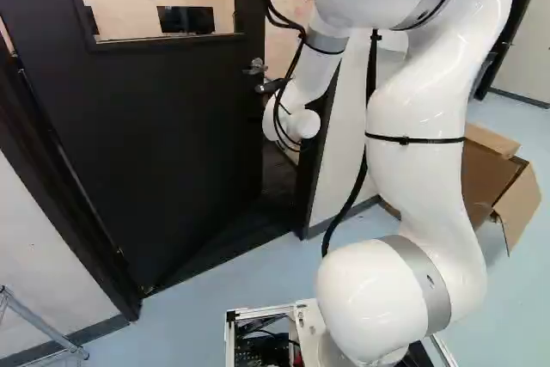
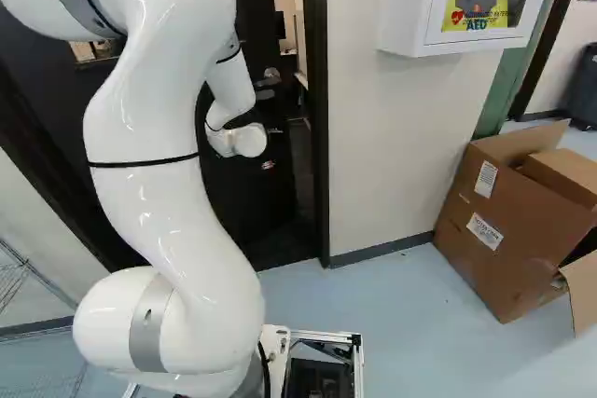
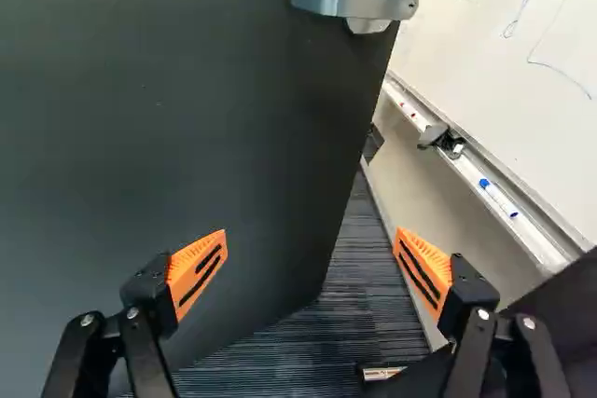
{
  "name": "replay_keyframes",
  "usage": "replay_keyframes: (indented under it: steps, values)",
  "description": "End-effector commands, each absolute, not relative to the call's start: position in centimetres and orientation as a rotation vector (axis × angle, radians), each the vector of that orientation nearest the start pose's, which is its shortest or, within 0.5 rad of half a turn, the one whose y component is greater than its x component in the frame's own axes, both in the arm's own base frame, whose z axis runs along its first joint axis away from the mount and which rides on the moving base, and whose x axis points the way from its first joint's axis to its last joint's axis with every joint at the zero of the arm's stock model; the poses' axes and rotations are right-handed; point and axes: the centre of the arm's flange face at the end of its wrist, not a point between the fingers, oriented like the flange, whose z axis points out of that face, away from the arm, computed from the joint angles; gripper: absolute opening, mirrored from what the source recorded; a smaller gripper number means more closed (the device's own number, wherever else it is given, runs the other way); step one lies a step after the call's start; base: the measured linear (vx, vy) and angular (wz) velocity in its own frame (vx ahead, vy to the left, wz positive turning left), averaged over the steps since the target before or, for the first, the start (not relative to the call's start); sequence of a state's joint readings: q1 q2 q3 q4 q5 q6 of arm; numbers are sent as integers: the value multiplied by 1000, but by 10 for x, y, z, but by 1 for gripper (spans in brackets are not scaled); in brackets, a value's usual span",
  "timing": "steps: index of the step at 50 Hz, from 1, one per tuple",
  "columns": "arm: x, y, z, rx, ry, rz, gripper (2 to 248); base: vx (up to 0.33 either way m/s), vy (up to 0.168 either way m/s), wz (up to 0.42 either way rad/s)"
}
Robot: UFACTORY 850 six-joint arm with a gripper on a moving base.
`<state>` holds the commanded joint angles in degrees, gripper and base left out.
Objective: Open the door and move inside
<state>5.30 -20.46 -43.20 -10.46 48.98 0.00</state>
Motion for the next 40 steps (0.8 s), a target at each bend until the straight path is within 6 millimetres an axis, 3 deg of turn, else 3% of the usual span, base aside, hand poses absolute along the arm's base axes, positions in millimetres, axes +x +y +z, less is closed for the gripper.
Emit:
replay_keyframes:
  steps: [40]
  values:
    - [441, 47, 372, -2522, -153, -1759, 247, 0, 0, 0]
